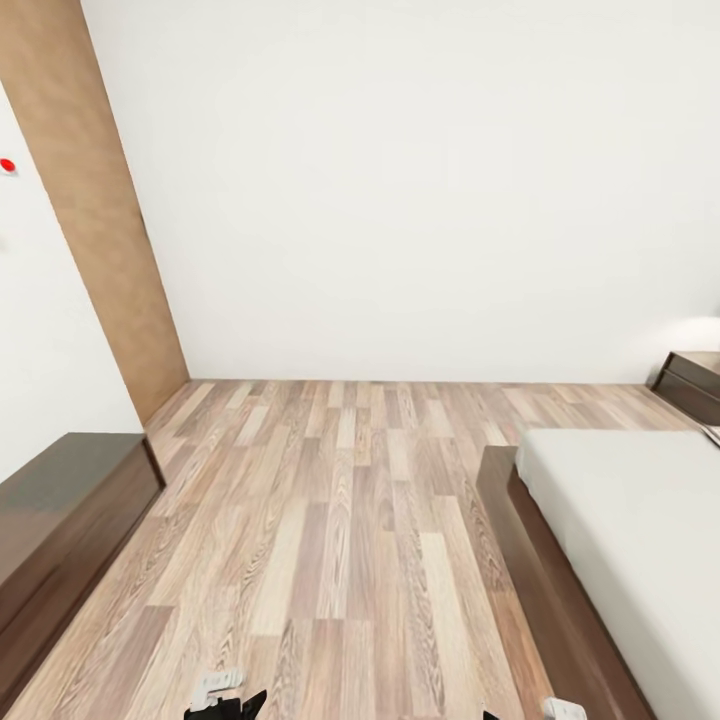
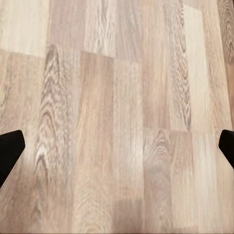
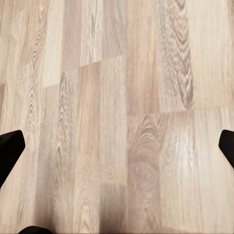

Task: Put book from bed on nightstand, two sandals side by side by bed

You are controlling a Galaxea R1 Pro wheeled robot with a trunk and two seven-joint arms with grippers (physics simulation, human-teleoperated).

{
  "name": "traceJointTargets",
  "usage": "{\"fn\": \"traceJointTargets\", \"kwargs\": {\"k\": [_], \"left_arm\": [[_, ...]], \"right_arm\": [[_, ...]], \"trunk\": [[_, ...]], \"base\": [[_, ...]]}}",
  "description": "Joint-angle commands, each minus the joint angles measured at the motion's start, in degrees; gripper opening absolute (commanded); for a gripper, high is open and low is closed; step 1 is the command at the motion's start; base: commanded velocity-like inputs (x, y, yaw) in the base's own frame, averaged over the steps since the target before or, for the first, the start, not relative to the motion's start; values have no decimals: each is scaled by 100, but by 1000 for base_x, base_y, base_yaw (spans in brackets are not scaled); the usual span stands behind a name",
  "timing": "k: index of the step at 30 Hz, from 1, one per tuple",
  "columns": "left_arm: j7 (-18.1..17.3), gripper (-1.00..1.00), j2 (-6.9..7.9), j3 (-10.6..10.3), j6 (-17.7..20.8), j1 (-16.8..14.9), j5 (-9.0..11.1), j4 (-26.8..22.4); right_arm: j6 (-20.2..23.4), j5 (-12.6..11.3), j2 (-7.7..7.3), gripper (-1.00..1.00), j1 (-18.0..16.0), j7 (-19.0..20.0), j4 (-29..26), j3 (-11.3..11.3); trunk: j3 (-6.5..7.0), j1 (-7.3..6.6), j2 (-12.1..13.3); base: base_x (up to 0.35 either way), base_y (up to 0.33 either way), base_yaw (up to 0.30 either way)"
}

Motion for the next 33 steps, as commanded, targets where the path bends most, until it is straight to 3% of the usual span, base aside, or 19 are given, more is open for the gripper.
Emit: {"fn": "traceJointTargets", "kwargs": {"k": [1,33], "left_arm": [[-10,100,2,48,-27,-4,-60,6],[-10,100,-3,48,-29,-4,-57,13]], "right_arm": [[-1,-25,1,100,-4,31,7,-13],[-4,-18,1,100,-4,14,8,-19]], "trunk": [[-5,3,-2],[-5,3,-2]], "base": [[332,0,0],[332,0,0]]}}
